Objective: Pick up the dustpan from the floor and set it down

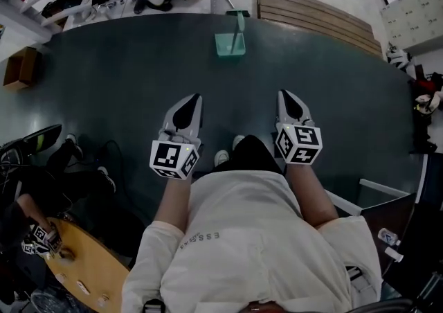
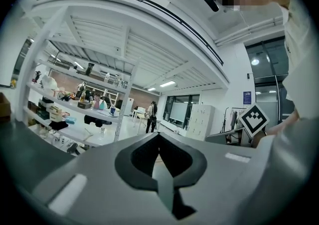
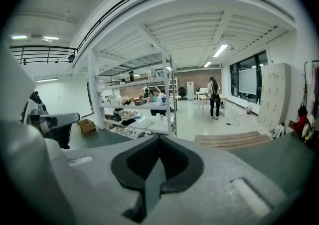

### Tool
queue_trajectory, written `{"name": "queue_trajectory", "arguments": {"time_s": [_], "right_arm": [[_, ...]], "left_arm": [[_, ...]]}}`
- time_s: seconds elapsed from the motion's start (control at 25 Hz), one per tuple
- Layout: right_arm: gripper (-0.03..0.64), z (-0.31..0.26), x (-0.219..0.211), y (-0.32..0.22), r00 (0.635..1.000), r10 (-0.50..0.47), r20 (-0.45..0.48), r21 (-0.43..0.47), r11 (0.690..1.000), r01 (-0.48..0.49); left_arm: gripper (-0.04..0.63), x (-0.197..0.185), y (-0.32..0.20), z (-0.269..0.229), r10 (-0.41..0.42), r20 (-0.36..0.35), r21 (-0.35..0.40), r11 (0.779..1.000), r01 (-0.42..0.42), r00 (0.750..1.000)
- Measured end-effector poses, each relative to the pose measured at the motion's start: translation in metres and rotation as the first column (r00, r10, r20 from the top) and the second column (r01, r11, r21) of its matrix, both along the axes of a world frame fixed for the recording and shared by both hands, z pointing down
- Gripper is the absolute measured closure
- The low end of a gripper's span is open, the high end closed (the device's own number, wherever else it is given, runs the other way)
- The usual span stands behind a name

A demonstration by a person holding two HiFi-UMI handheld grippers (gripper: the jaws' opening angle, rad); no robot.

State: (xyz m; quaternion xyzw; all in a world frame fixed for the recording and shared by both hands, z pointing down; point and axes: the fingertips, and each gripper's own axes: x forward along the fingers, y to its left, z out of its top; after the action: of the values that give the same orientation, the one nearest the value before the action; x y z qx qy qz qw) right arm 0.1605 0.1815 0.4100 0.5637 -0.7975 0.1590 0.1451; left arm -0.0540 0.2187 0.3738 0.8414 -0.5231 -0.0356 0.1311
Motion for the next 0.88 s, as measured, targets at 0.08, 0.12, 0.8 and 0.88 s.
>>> {"name": "queue_trajectory", "arguments": {"time_s": [0.08,0.12,0.8,0.88], "right_arm": [[0.626,0.006,-0.001,-0.016,1.0,0.008,0.005,-0.014,1.0,-0.008],[0.626,0.009,-0.002,-0.026,1.0,0.011,0.007,-0.02,1.0,-0.011],[0.623,0.039,-0.045,-0.273,0.998,-0.061,0.001,-0.072,0.996,0.061],[0.623,0.049,-0.048,-0.298,0.998,-0.069,0.003,-0.094,0.993,0.069]], "left_arm": [[0.586,-0.006,-0.013,0.007,-0.009,0.001,-0.016,1.0,0.009,1.0],[0.586,-0.009,-0.021,0.01,-0.013,0.003,-0.023,1.0,0.013,1.0],[0.586,-0.032,-0.251,0.035,-0.026,0.022,-0.062,0.998,0.028,0.999],[0.586,-0.032,-0.276,0.041,-0.022,0.028,-0.075,0.997,0.024,0.999]]}}
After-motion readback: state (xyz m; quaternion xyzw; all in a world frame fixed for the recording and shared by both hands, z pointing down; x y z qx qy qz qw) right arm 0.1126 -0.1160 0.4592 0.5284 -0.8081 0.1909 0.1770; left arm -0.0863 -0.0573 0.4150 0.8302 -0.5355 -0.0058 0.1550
